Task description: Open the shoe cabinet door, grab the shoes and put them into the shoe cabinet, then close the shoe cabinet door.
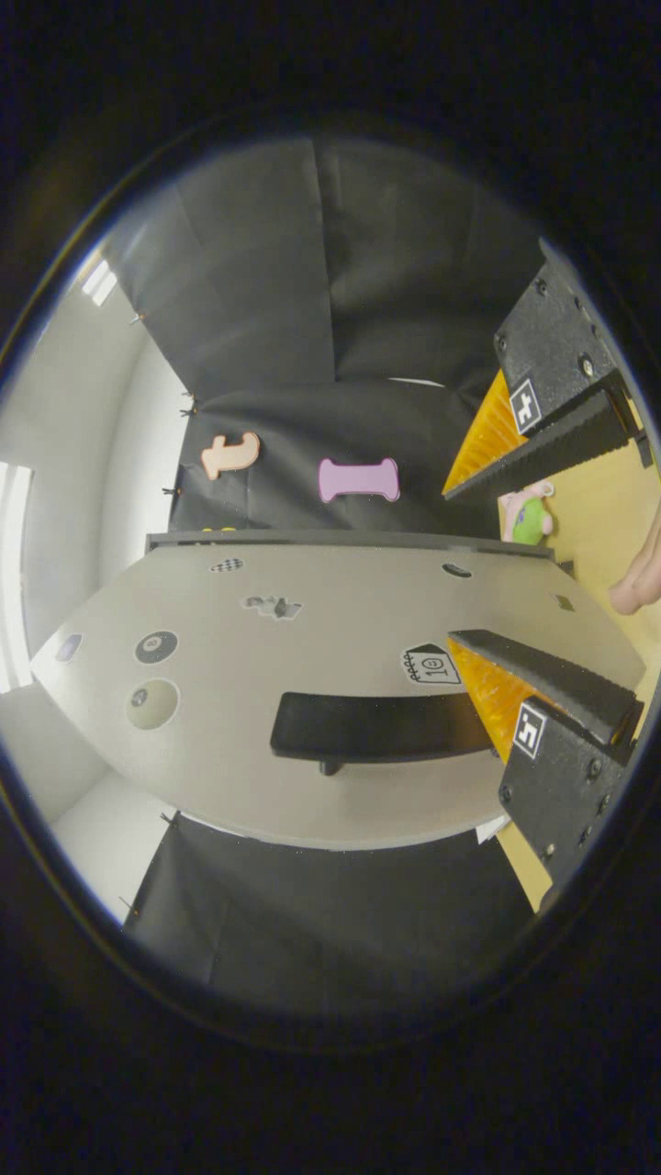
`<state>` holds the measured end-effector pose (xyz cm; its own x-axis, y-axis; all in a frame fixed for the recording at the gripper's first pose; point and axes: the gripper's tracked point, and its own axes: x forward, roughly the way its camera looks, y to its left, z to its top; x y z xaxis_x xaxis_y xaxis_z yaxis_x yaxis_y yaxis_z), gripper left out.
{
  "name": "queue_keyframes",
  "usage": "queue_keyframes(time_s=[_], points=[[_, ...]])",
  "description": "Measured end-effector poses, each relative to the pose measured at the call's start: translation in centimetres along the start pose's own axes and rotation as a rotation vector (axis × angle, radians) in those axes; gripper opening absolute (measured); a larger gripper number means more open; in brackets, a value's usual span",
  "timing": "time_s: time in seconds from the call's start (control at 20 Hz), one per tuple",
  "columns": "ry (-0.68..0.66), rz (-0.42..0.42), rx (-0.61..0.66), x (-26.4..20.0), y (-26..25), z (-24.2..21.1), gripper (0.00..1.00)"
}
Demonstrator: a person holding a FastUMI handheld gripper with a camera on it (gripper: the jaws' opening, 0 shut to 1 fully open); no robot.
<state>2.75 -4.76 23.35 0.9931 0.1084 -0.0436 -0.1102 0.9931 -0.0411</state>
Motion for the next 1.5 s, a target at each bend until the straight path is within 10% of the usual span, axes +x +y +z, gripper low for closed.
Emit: queue_keyframes(time_s=[0.75,1.1,1.5], points=[[0.093,0.153,0.061,3.7,7.2,-3.9,0.98],[0.073,0.23,0.098,-1.8,8.8,-4.3,0.98],[-0.074,0.135,0.004,-10.6,7.2,-2.5,0.97]])
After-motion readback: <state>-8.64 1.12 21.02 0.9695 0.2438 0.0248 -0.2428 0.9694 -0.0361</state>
